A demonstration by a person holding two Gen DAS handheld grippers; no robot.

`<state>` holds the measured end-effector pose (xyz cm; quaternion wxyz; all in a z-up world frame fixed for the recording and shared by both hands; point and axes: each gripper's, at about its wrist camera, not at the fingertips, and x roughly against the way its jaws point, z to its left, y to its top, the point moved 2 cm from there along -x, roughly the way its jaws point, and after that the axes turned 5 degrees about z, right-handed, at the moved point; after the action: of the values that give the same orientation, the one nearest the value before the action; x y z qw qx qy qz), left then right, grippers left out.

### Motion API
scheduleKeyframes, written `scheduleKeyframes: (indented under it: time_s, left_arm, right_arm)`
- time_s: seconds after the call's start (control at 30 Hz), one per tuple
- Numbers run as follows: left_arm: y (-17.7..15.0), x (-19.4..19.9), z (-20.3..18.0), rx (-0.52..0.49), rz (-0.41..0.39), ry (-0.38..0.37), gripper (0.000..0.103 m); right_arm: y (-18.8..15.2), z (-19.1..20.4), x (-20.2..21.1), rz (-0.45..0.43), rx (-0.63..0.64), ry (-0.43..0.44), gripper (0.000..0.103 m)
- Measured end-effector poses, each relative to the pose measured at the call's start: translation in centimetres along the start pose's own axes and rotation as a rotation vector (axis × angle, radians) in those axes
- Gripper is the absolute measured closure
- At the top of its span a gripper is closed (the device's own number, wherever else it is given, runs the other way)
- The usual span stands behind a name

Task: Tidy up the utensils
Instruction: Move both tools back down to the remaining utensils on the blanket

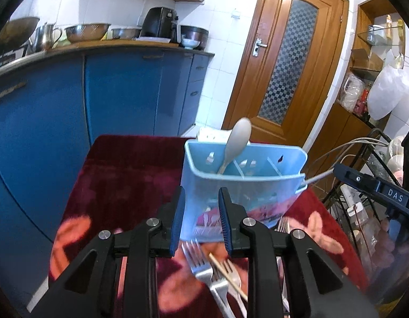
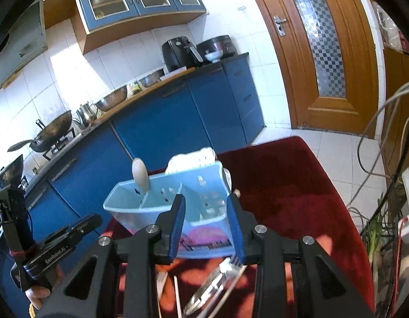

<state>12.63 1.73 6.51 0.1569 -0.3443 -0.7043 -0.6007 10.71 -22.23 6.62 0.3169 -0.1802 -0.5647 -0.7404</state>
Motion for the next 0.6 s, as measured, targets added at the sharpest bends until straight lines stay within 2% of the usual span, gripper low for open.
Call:
scheduleKeyframes:
  time_s: [0.2,0.47,0.6]
  left_arm:
    - [-2.1,-1.1,0.5,0.016,0.075,0.024,0.078]
    - [-4.7,-3.7,1.5,0.056,0.197,0.004,0.078]
    - [-5.7,-5.2,2.0,0.077,0.259,-0.018,0.069]
  right_arm:
    - [-2.8,-0.9,-1.1,0.093,-0.019,-0.028,0.068]
    - [-6.0,-2.4,-3.3,0.21,-0.06,-0.055,0.068]
    - [-7.2,-3.0,-4.1,0.25,-0.073,-0.063,0.068]
